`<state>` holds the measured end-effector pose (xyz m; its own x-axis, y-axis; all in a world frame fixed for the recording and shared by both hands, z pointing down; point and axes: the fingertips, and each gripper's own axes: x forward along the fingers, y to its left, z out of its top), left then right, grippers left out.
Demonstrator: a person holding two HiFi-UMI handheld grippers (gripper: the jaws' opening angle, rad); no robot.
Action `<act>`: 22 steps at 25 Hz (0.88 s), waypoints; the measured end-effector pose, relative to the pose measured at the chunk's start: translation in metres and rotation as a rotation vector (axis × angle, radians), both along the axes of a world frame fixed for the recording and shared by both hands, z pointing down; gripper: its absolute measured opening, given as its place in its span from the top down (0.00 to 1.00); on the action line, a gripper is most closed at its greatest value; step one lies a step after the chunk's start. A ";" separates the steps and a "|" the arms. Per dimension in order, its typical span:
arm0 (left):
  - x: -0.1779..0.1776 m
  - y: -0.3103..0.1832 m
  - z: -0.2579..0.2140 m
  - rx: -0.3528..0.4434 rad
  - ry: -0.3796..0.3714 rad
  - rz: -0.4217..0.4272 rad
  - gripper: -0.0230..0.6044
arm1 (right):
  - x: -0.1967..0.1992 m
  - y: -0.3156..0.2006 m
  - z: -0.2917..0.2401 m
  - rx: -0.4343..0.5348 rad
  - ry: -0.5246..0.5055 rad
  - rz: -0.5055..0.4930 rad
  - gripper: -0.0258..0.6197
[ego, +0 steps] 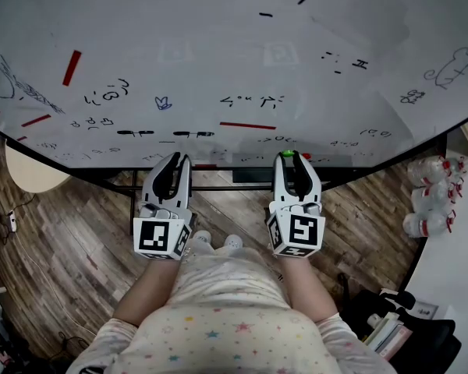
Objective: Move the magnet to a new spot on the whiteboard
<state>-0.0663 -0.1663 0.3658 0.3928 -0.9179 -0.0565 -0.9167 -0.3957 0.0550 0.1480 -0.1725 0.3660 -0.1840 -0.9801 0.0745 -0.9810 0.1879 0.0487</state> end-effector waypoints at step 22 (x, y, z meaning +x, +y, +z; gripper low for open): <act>0.041 0.008 0.014 -0.004 0.010 0.007 0.90 | 0.043 0.008 0.035 -0.040 -0.011 -0.002 0.77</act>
<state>-0.0252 -0.1584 0.3798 0.3985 -0.9154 -0.0564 -0.9134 -0.4017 0.0655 0.1909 -0.1646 0.4005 -0.1866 -0.9761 0.1116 -0.9811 0.1911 0.0303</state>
